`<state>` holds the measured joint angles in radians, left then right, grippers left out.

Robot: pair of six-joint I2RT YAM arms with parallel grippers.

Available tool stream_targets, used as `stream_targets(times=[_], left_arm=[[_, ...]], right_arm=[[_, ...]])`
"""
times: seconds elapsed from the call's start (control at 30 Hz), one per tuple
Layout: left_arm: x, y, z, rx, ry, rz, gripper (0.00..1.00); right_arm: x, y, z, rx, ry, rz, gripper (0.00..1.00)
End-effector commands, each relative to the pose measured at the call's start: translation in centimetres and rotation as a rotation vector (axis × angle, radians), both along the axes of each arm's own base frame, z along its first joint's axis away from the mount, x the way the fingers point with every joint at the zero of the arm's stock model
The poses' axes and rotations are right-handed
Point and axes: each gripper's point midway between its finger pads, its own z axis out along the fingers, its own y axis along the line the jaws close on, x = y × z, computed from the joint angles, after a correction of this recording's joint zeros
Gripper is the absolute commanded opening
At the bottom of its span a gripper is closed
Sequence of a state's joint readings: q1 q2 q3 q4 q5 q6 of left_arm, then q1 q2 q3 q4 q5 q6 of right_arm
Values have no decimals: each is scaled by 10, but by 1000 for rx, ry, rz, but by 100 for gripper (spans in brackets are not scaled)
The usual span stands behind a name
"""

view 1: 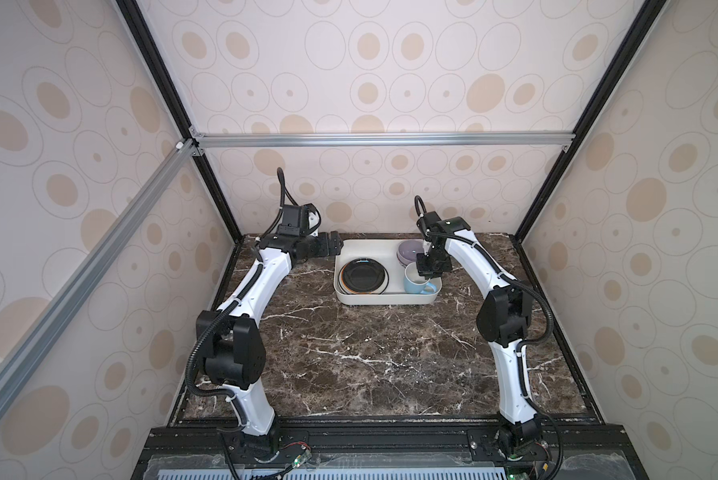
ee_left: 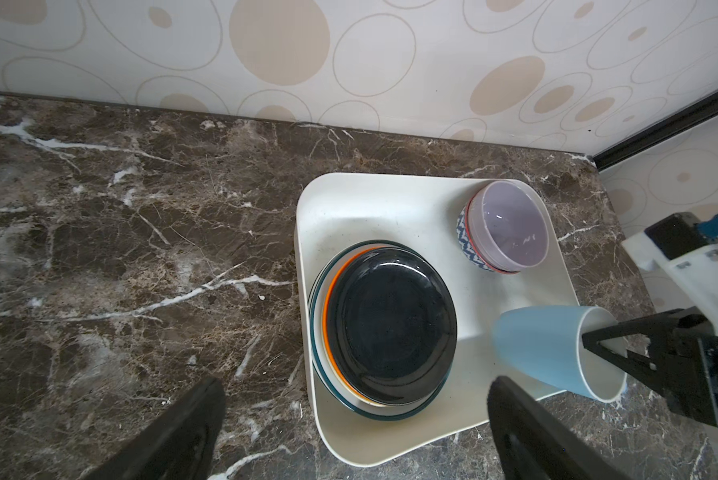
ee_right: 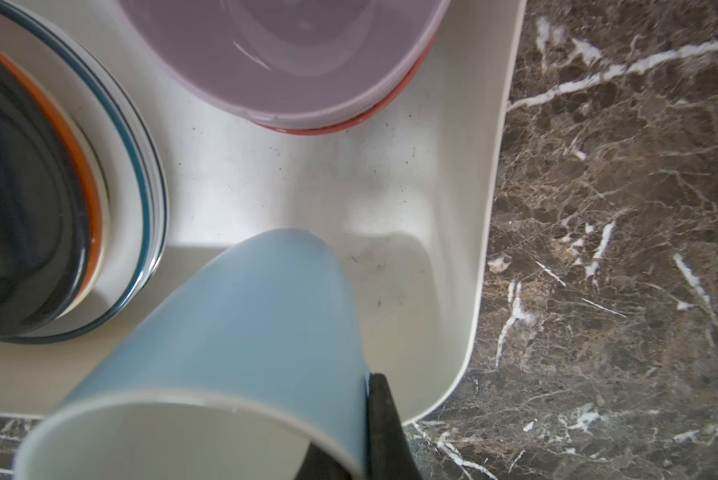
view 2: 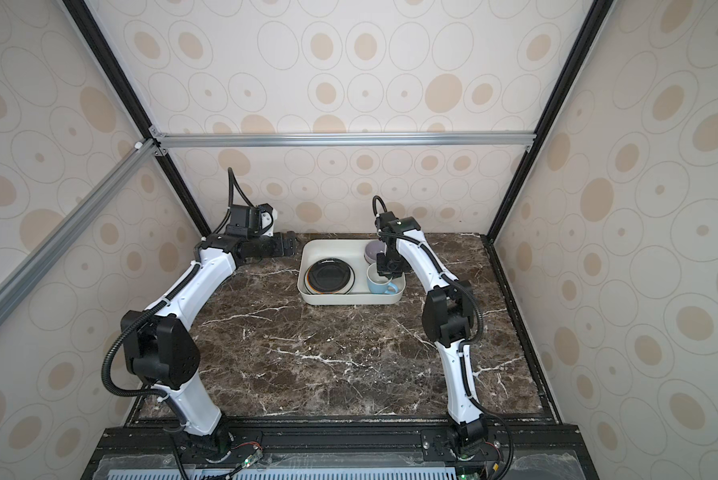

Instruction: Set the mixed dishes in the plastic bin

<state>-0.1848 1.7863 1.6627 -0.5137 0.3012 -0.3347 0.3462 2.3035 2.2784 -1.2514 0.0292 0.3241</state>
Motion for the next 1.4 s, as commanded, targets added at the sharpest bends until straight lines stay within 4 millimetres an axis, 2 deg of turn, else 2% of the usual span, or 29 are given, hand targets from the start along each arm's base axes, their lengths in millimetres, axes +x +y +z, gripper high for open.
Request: stream_targets(times=[0.0, 0.2, 0.43, 0.6, 0.67, 0.77, 0.8, 0.83, 0.87, 1.0, 1.1, 1.23, 1.37], left_arm=[[5, 4, 10, 25, -16, -13, 99], [8, 7, 7, 28, -7, -7, 99], [6, 10, 3, 26, 5, -4, 99], [-1, 15, 3, 29, 2, 9, 99], [-5, 24, 3, 45, -1, 51, 99], [-16, 48, 4, 68, -25, 136, 99], [-21, 57, 3, 79, -33, 162, 99], [-27, 65, 1, 91, -41, 179, 99], [-32, 72, 3, 102, -54, 189, 99], [-55, 101, -8, 76, -76, 225, 99], [-72, 123, -17, 77, -143, 272, 99], [-92, 150, -29, 194, -223, 373, 99], [-103, 161, -44, 261, -299, 406, 99]], right_arm=[[15, 3, 13, 40, -49, -2, 1], [19, 3, 1, 35, -23, 3, 14], [16, 1, 9, 28, -28, 15, 35], [8, -3, 33, 30, -52, 17, 48], [4, -4, 48, 40, -77, 18, 49], [-1, -2, 75, 77, -134, 30, 57], [-3, -1, 84, 96, -155, 32, 66], [-6, 2, 94, 122, -177, 37, 88], [-8, 4, 104, 147, -200, 42, 100], [-30, 4, 121, 205, -248, 51, 100], [-51, -4, 127, 221, -308, 56, 100], [-83, -25, 115, 192, -380, 29, 100], [-111, -53, 92, 95, -385, 0, 100]])
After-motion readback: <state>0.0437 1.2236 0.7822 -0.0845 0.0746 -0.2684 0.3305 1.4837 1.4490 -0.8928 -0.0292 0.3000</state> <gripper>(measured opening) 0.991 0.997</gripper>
